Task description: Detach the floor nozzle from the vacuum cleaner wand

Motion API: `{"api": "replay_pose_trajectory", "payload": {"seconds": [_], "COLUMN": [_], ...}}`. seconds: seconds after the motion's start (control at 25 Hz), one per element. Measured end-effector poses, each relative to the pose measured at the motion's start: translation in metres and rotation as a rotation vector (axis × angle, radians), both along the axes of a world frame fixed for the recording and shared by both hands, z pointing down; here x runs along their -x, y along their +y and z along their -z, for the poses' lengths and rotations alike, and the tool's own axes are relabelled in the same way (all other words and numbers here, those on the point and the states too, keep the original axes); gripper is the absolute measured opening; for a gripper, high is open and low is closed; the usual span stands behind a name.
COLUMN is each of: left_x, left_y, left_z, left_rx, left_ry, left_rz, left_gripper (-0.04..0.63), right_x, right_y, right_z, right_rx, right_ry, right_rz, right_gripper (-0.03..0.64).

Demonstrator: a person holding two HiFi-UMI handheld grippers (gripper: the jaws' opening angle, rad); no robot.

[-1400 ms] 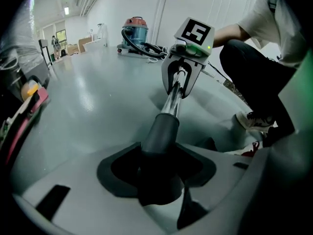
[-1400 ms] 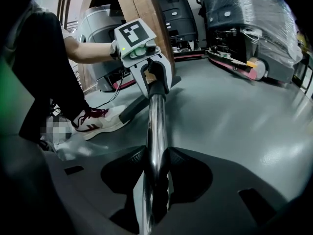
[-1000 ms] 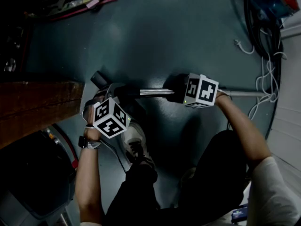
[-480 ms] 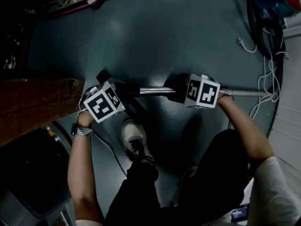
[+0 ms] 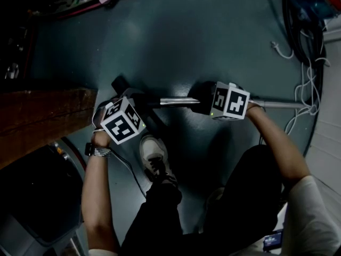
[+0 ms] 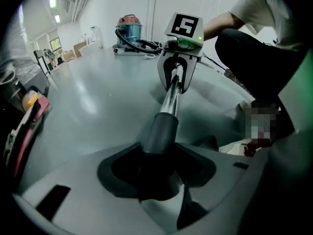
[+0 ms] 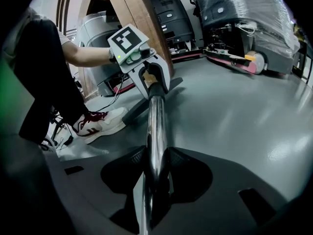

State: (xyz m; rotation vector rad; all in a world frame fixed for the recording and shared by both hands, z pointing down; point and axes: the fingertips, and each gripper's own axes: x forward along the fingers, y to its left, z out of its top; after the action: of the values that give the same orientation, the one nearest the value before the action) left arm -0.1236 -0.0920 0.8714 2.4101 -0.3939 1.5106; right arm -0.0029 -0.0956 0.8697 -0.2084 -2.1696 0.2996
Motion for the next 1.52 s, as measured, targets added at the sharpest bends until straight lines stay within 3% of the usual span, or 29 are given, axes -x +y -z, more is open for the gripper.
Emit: {"api": "replay_pose_trajectory", "payload": {"seconds": [0.24, 0.36, 0.6, 0.76, 1.04, 1.32, 1.52], "left_x": [0.004, 0.004, 0.004, 0.003, 0.004, 0.005, 0.007], "left_y": [-0.004, -0.003, -0.002, 0.003, -0.005, -0.008, -0.013], "left_z": [0.001, 0.003, 0.000, -0.002, 0.003, 0.000, 0.004], "left_rx": [-0.195, -0.219, -0.129, 0.007, 0.111, -0.027, -0.179], "left_ry": [-0.069, -0.052, 0.031, 0.096, 0.107, 0.061, -0.034], "left_rz": [-0.006, 0.009, 0.013, -0.012, -0.038, -0.041, -0.093], "left_gripper": [0.204, 0.206, 0.204, 0.202, 0.199, 0.199, 0.199], "right_x": [0.001, 0.000, -0.001, -0.004, -0.004, -0.002, -0.004], "right_y": [-0.002, -0.001, 0.000, 0.003, -0.002, -0.007, -0.010], "right_z": [-0.004, -0.002, 0.001, -0.002, -0.005, 0.000, -0.002], "right_rx": [0.025, 0.028, -0.002, -0.016, -0.073, -0.043, -0.015], "right_ry": [-0.015, -0.012, 0.017, 0.040, 0.066, 0.033, 0.021], "right_rz": [-0.015, -0.010, 0.006, 0.019, 0.030, 0.000, -0.022], "right_gripper": [0.160, 0.160, 0.160, 0.160, 0.160, 0.160, 0.160]}}
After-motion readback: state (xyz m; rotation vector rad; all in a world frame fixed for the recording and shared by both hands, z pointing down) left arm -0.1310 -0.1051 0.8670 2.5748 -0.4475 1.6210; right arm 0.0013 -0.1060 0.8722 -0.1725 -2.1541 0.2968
